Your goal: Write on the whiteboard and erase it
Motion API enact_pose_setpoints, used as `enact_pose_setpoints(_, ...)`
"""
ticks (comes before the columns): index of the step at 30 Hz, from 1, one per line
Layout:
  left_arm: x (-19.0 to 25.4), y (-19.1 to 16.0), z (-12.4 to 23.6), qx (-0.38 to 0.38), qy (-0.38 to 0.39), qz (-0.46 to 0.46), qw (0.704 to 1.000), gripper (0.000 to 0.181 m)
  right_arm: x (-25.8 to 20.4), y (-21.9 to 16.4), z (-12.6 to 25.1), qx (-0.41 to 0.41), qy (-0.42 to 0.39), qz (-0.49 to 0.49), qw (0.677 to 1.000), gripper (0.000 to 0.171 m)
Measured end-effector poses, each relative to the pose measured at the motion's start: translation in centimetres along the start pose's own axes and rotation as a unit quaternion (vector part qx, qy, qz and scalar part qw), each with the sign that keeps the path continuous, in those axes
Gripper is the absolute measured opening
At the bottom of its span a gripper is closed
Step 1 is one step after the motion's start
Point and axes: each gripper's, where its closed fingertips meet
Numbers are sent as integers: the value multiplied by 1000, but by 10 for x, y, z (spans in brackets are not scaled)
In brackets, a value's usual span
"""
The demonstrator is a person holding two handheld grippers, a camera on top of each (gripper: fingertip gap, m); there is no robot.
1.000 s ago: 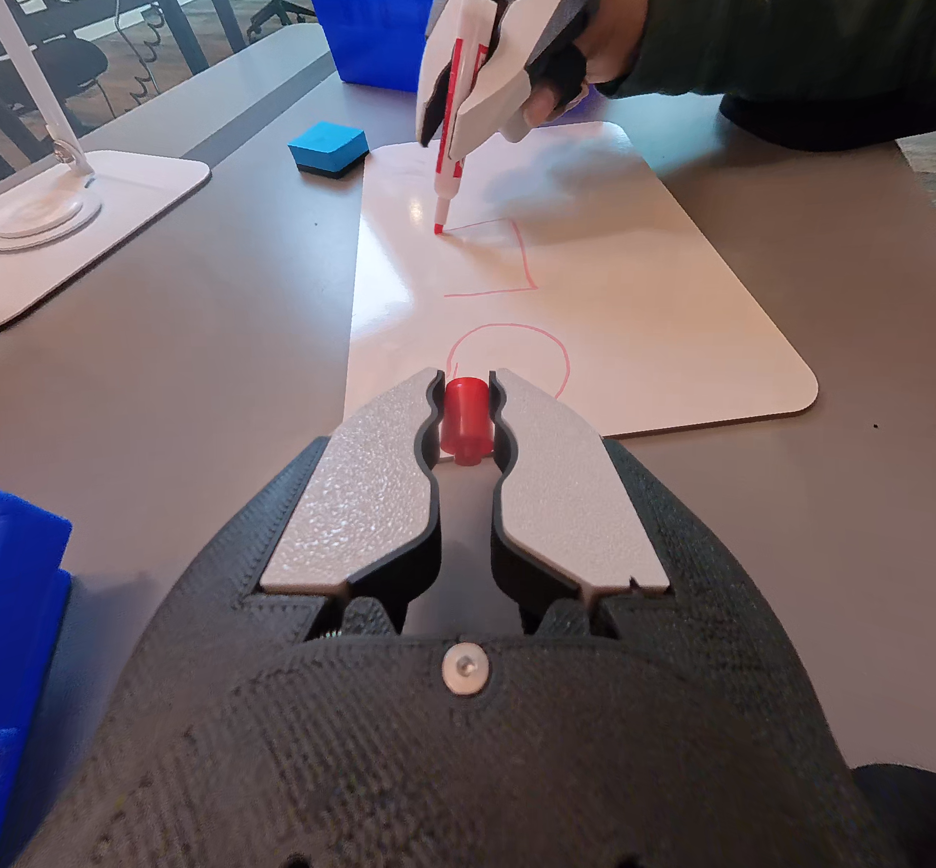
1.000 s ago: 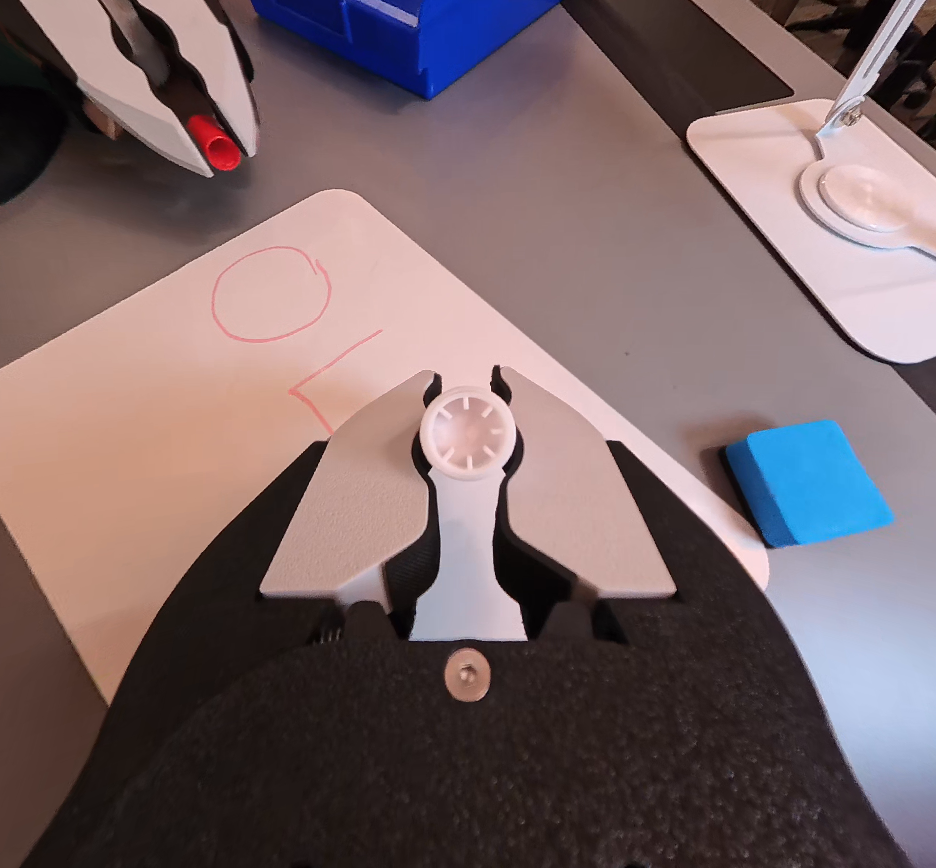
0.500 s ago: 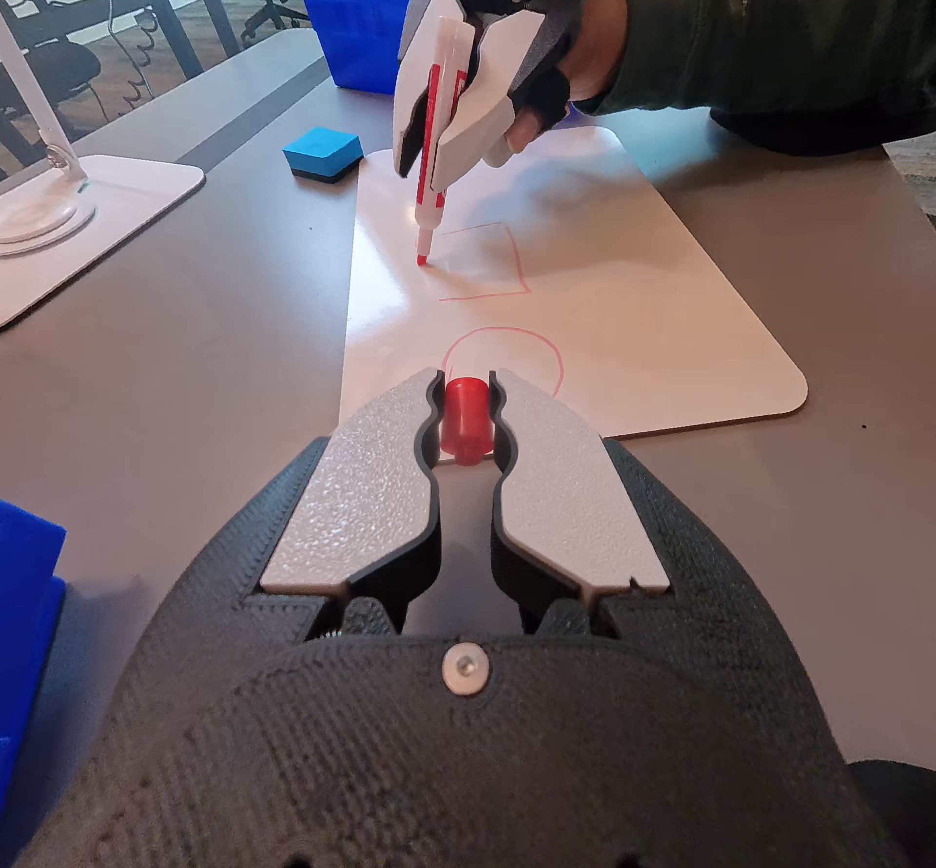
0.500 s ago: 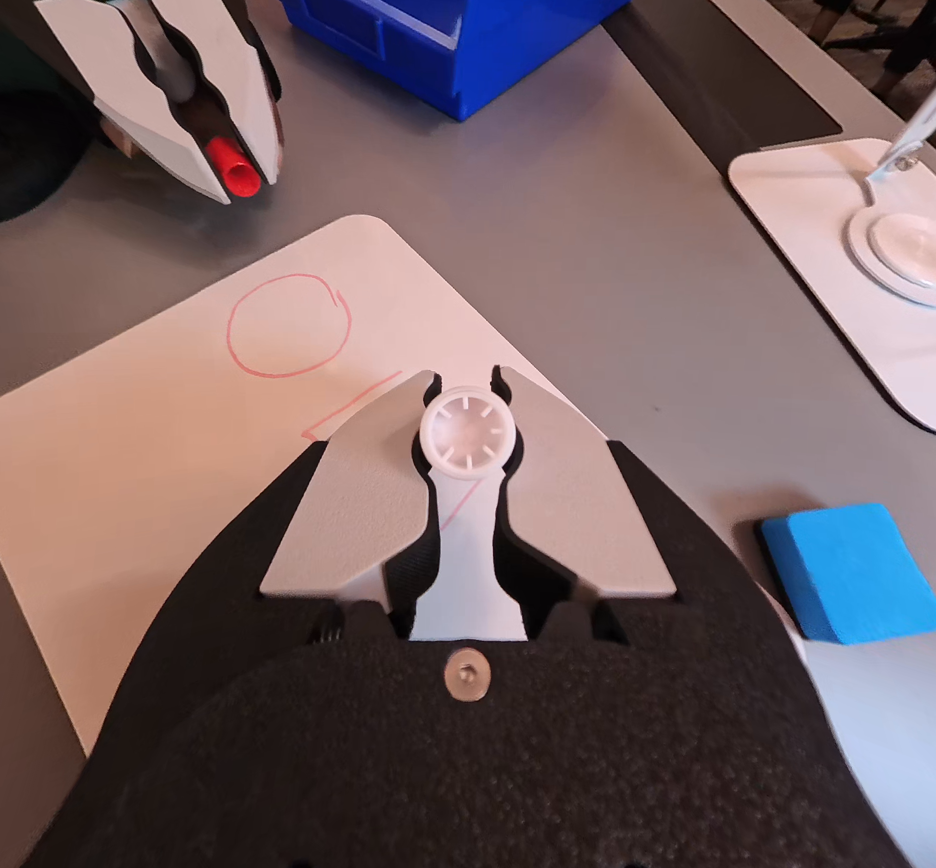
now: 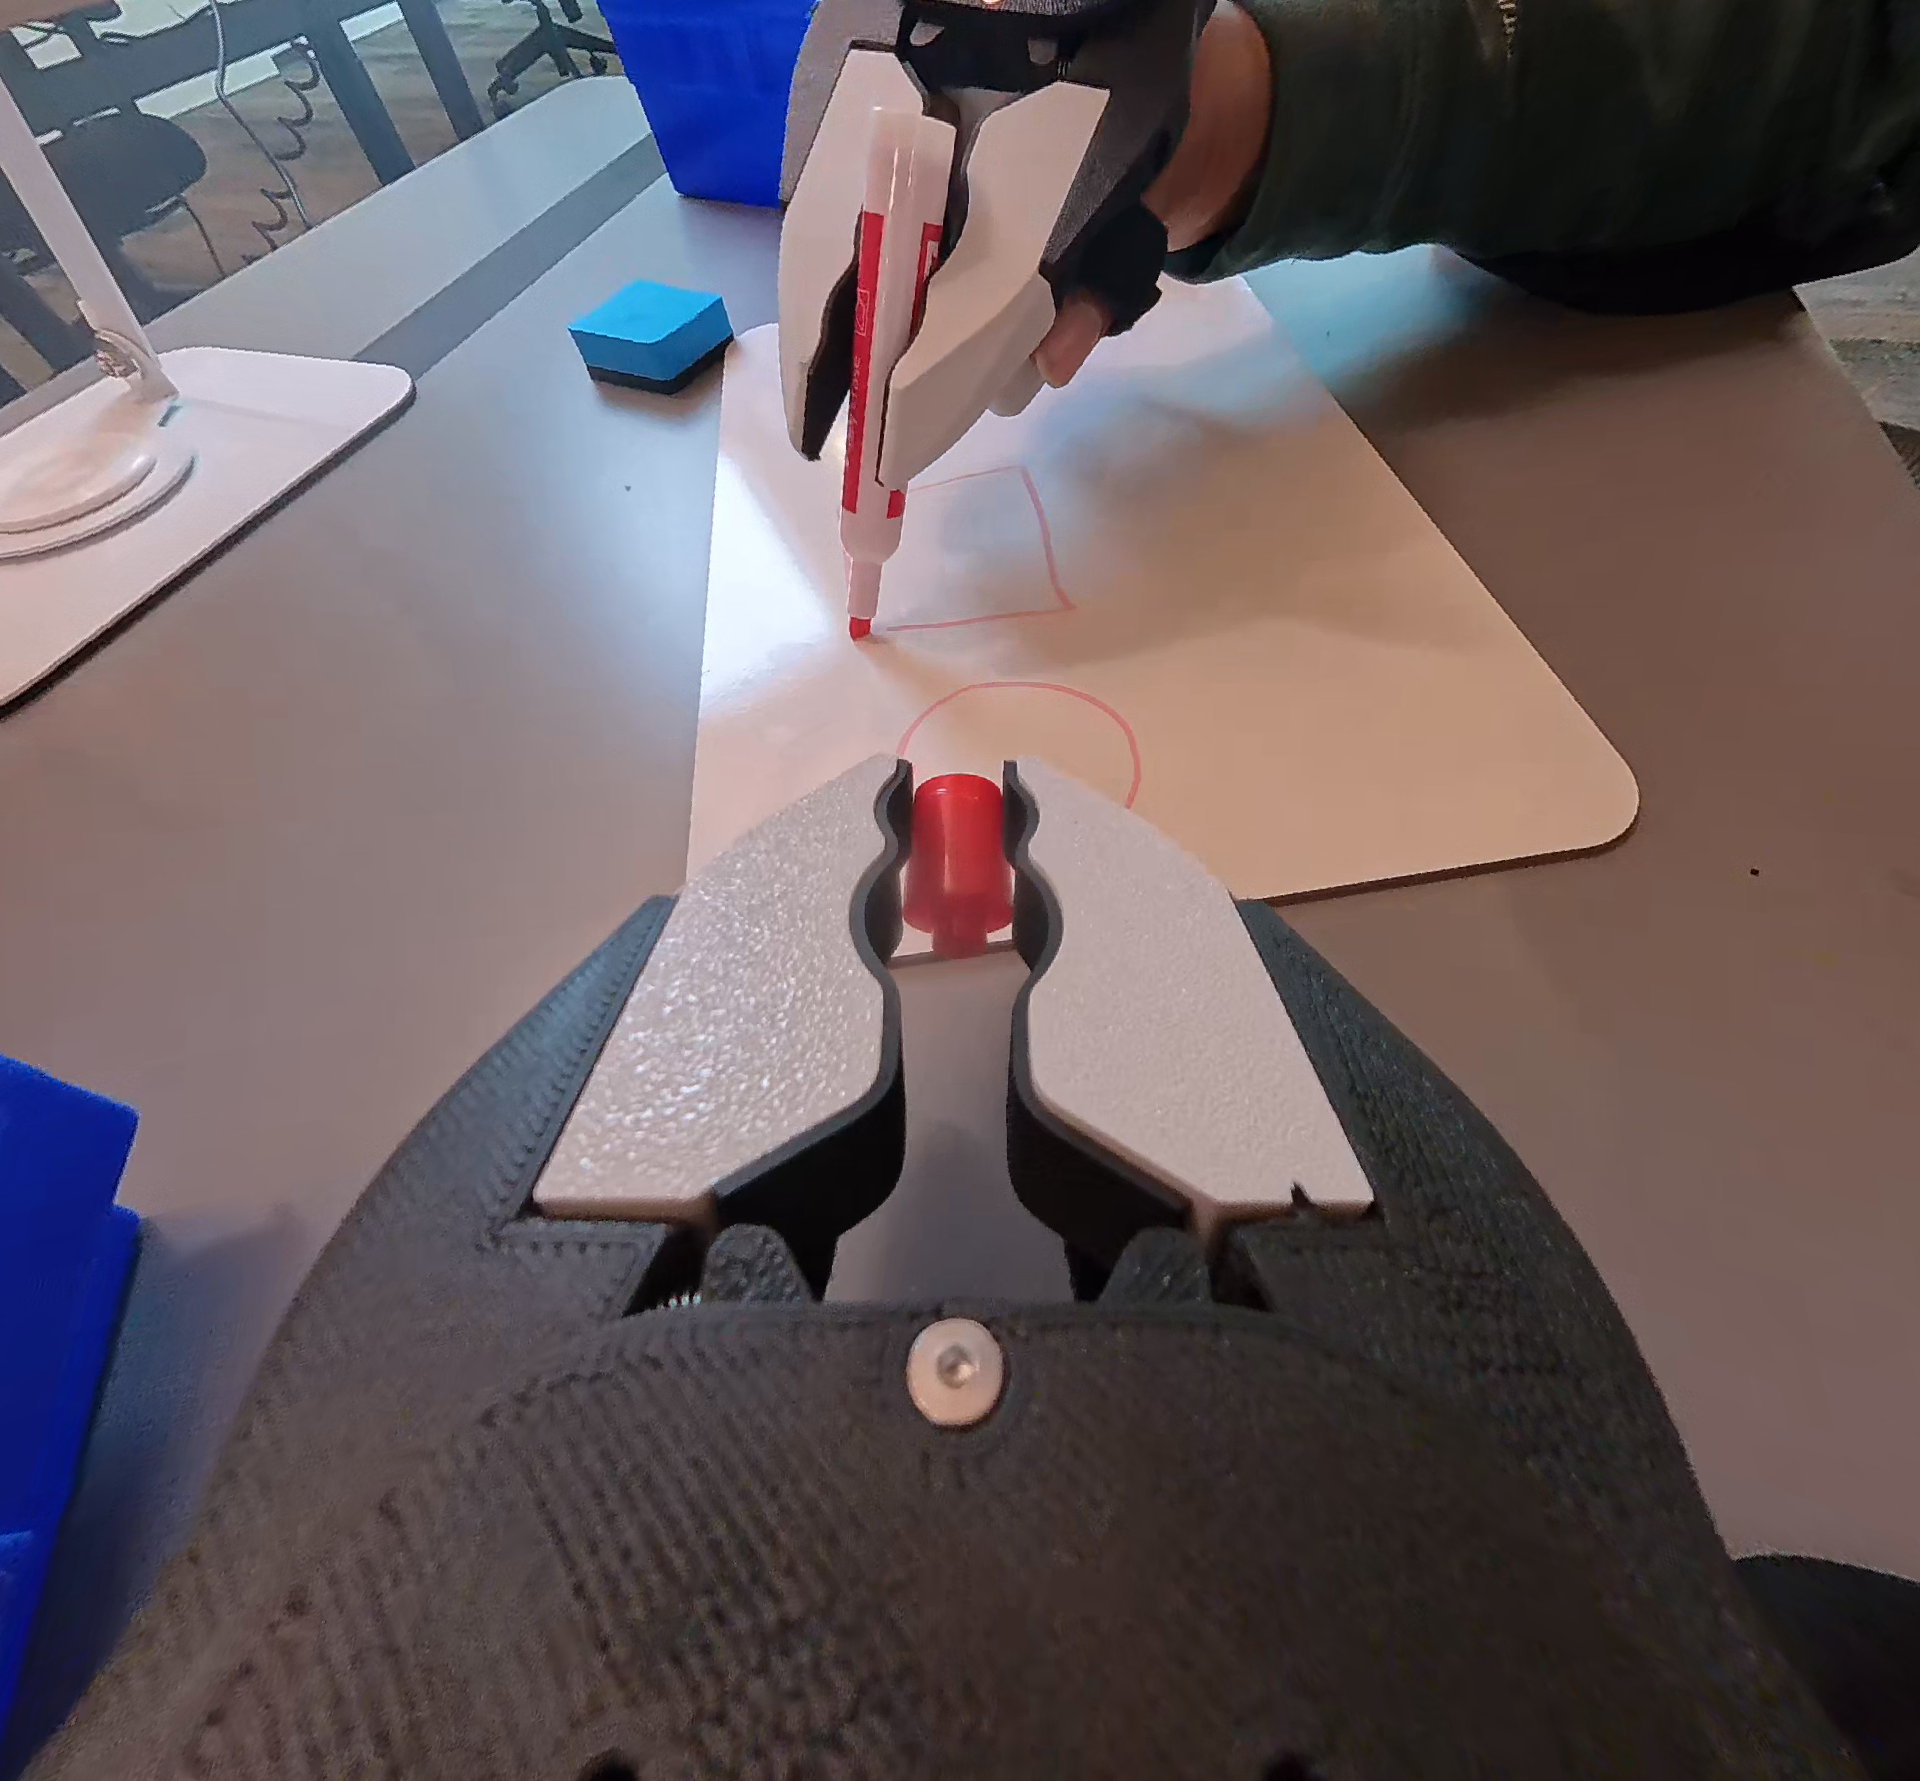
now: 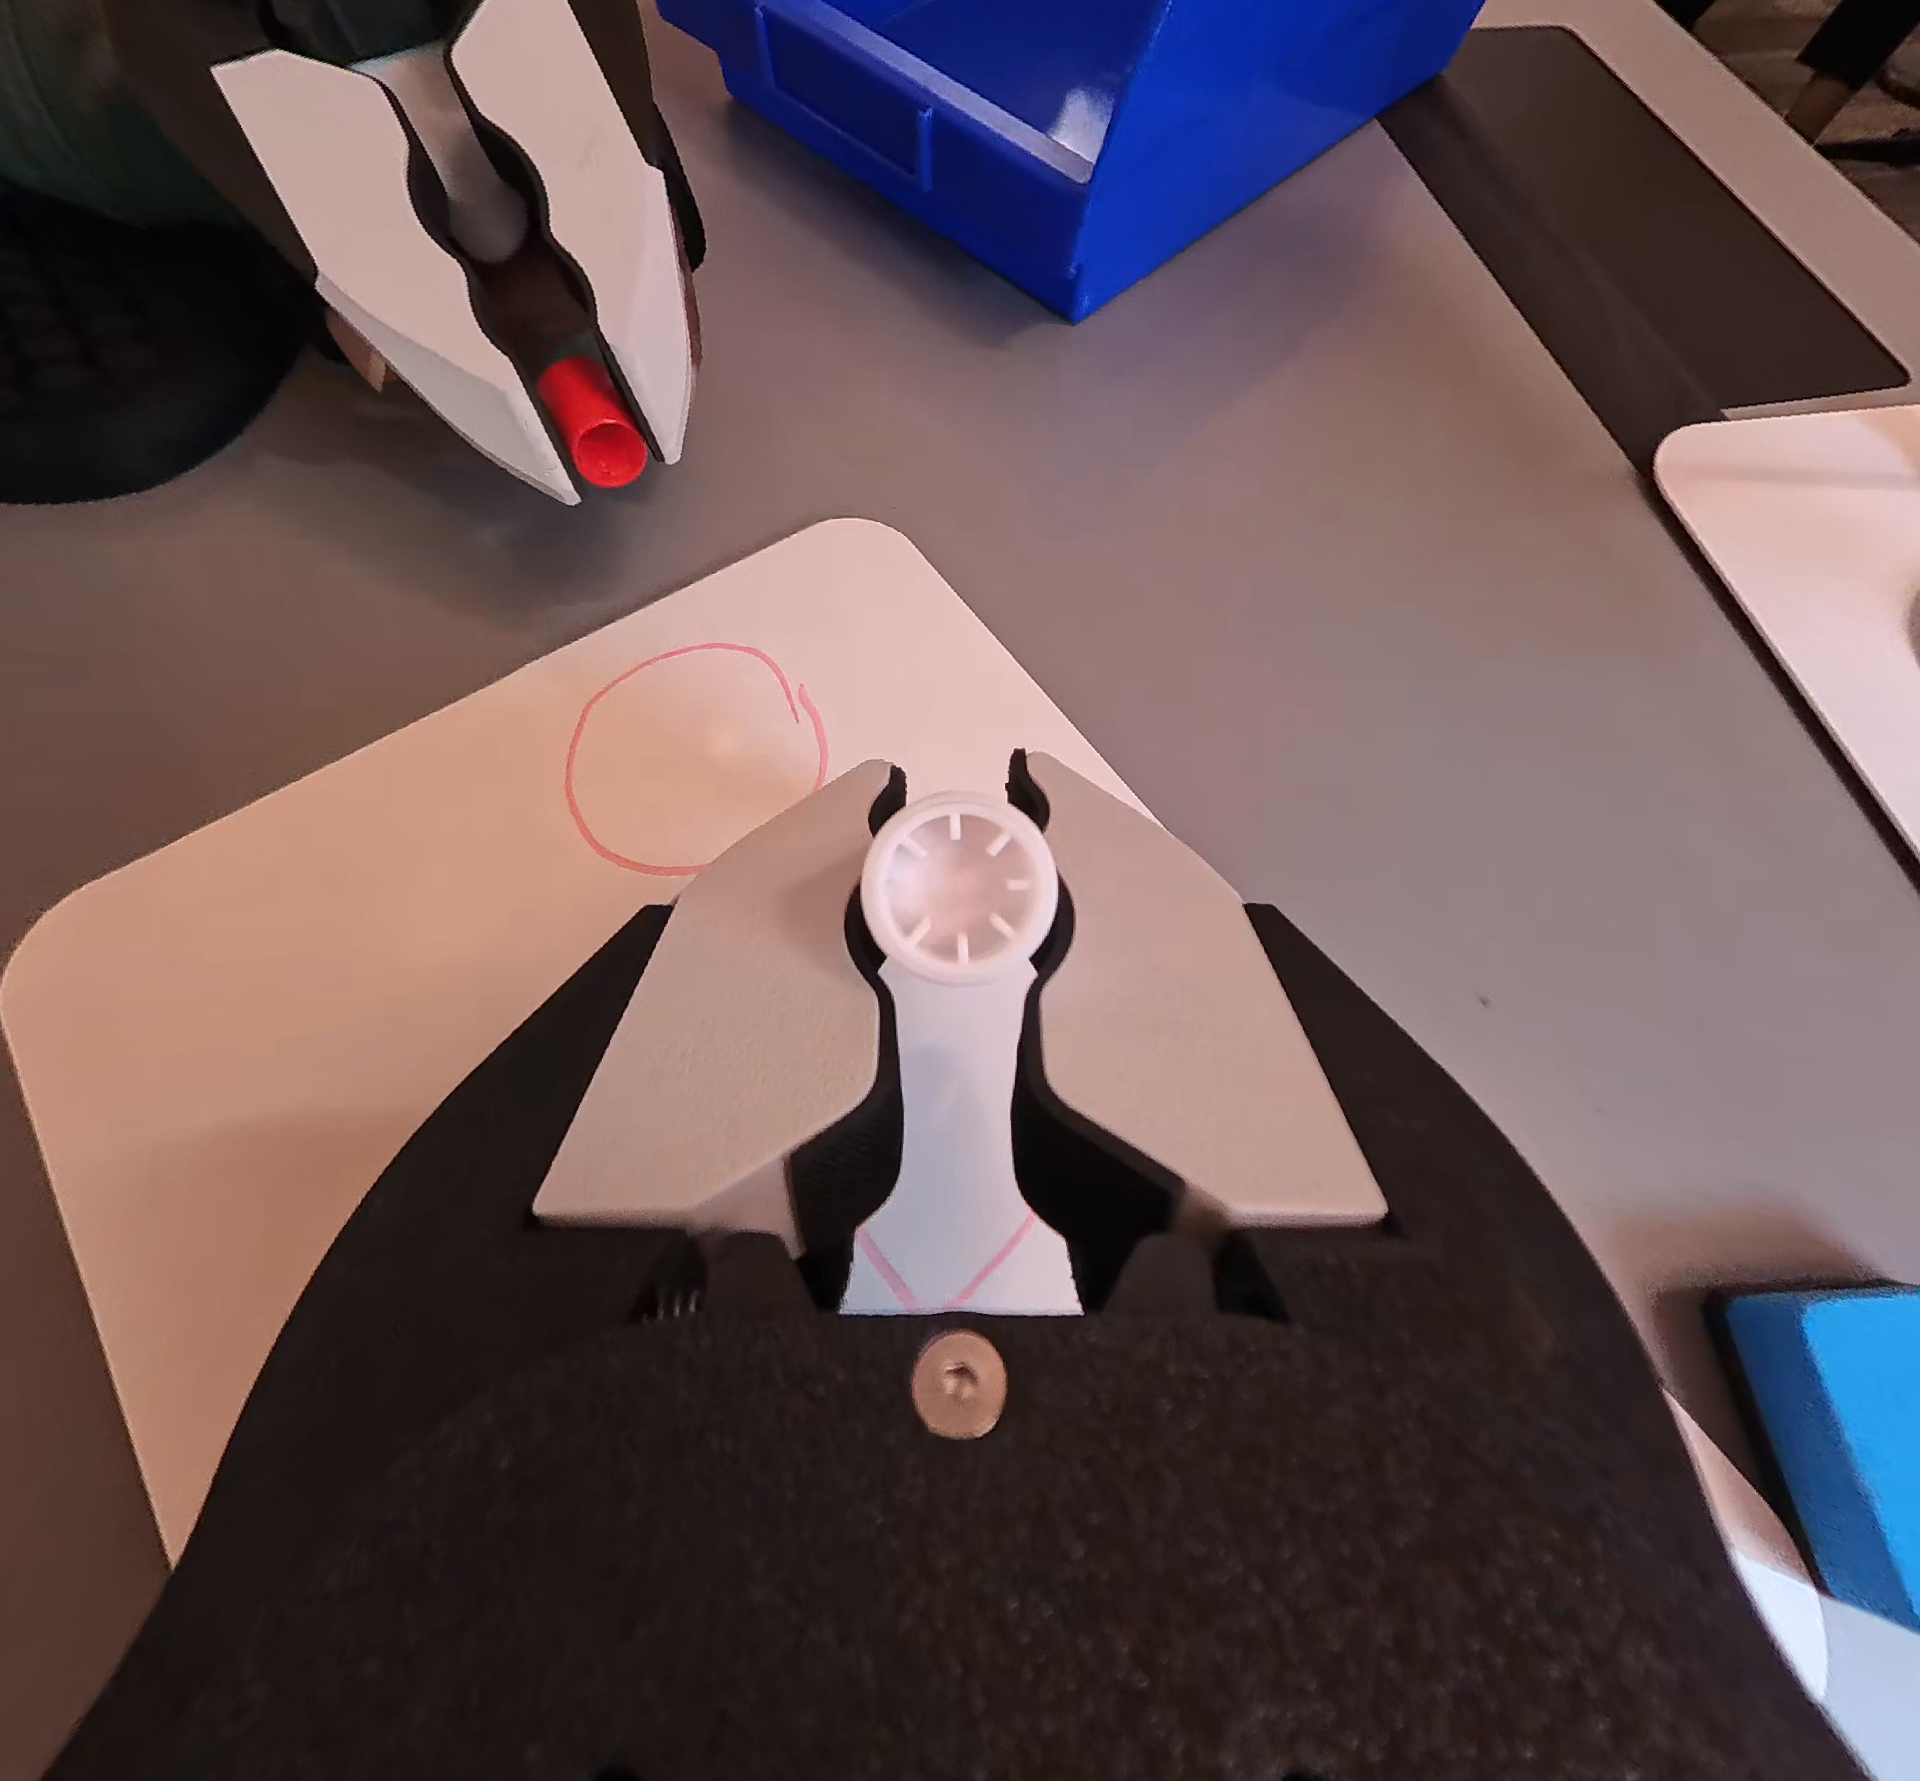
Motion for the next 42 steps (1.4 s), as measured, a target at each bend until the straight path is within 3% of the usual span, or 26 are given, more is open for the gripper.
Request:
enact_pose_setpoints(11,1,-1,-2,-3,-1,-3,1000,16,-15,-9,13,4,11,-9,1000,20)
enact_pose_setpoints(16,0,-2,-2,-4,1,-3,1000,16,-1,3,47,64,-8,-35,997,20)
enact_pose_setpoints(23,0,-3,-3,-5,0,-2,1000,16,30,-43,83,22,-76,-62,995,20)
enact_pose_setpoints(27,-2,-4,-3,-8,1,2,1000,16,33,-63,82,6,-82,-76,994,20)
enact_pose_setpoints(42,-3,-5,-2,-10,3,4,1000,16,54,-63,68,16,-82,-97,992,20)
Point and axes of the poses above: each gripper's, where its closed fingertips meet, z back along the fingers, y out of its top, x = y × z across the jaws, and after that the axes turned 14 degrees about -x, right-handed
